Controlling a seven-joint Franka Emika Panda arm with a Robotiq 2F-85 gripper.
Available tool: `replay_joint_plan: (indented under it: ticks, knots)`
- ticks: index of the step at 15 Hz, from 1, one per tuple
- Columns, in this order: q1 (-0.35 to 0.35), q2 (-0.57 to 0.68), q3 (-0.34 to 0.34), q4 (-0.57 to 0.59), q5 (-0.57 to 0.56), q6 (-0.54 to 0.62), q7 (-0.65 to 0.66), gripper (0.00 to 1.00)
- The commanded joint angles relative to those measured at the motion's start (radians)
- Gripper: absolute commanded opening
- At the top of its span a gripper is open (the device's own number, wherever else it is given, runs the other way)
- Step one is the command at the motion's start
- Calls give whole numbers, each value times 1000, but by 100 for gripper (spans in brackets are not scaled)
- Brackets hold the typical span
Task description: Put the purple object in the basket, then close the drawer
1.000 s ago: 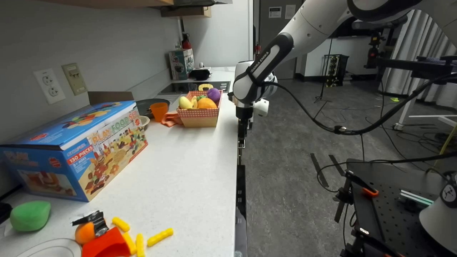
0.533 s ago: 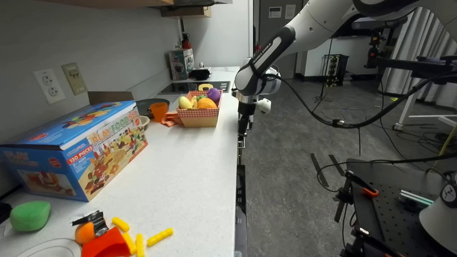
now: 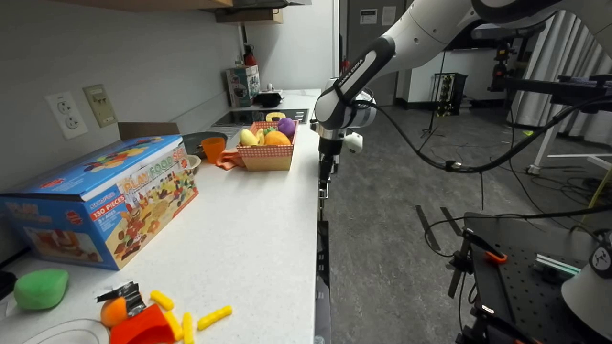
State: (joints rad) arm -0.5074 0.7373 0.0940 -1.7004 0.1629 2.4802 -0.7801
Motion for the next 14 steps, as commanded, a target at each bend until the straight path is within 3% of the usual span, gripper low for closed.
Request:
replay_joint_plan:
  ticks: [1,5,10,14]
  knots:
    - [-1,-44,-11,-73,4,79,-68,100]
    - [-34,-59,1,-182,13,192,-149,100]
    - [-129,-5,105,-224,44,405,-236,100]
    - [-220,44,227,-198,25,482,-225,100]
